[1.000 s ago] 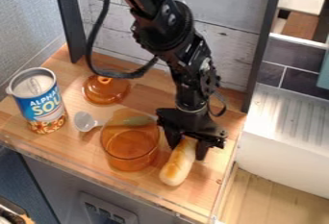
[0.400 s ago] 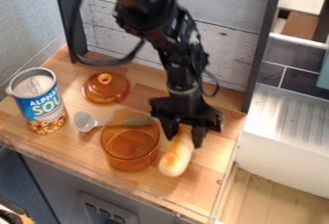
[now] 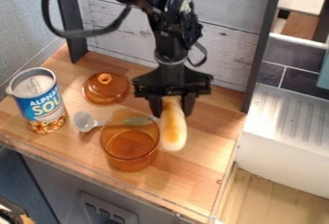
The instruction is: Move the bread to the top right side of the table
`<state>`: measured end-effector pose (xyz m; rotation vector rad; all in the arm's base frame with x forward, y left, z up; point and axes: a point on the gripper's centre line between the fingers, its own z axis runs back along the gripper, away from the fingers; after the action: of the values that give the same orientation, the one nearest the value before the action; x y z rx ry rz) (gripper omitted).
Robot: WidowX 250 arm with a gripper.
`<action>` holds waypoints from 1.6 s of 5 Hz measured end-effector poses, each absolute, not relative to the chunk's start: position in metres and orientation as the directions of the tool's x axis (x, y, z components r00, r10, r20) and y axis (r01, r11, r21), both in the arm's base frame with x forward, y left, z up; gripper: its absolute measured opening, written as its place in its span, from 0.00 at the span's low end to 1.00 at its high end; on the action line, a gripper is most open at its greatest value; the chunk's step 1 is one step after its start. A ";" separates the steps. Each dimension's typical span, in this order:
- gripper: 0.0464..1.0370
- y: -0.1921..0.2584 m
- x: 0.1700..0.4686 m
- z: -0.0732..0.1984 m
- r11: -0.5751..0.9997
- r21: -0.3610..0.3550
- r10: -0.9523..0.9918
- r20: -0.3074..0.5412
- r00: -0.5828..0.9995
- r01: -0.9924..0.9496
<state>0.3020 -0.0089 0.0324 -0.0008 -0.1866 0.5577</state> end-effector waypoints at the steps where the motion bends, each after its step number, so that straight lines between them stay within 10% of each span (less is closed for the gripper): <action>1: 0.55 -0.004 0.311 0.041 0.707 -0.075 0.700 0.209 0.682 -0.703; 4: 0.55 0.010 0.339 0.035 0.244 -0.337 0.954 0.251 0.164 -0.909; 8: 0.55 0.030 0.385 -0.008 -0.029 -0.297 0.990 0.121 -0.067 -0.954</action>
<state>0.3853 0.0298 -0.0078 -0.1335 -0.3395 1.6043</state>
